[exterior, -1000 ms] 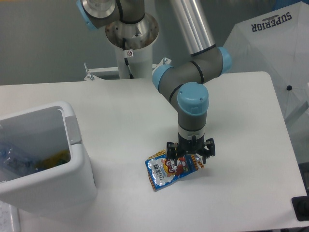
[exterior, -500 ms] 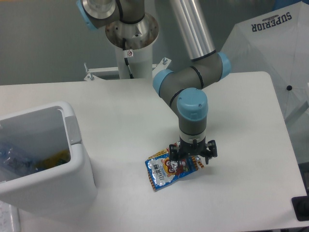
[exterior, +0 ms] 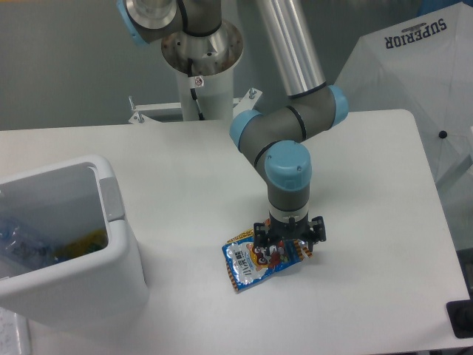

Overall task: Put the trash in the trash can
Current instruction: 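Pinch the edge of the colourful snack wrapper with the gripper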

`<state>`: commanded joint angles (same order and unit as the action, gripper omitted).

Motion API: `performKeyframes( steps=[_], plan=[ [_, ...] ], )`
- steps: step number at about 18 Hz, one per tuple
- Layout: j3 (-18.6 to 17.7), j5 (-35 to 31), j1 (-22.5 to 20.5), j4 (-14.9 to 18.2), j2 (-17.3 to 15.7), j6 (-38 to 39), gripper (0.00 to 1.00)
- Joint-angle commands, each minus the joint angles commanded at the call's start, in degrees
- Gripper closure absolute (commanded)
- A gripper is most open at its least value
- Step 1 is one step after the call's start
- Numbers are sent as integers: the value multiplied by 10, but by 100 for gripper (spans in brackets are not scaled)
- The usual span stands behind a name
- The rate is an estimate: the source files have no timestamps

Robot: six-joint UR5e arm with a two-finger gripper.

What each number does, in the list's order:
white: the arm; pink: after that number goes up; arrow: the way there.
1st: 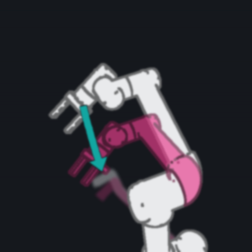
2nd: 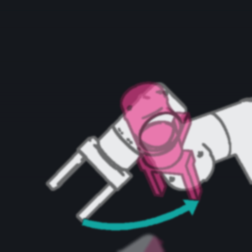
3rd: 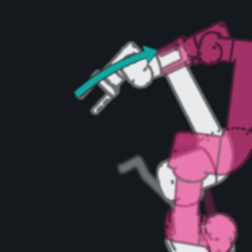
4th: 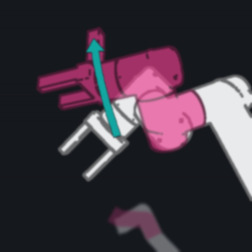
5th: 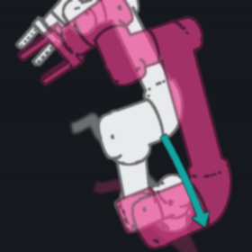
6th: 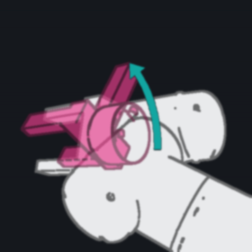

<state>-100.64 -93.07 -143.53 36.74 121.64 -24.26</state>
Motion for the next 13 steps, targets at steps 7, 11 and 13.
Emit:
performKeyframes(
  steps=[7,11,13],
  plan=[
    [1,-1,8,0,-2,1,15],
    [-1,-2,9,0,-2,2,31],
    [-1,-6,9,0,-2,2,37]
  ],
)
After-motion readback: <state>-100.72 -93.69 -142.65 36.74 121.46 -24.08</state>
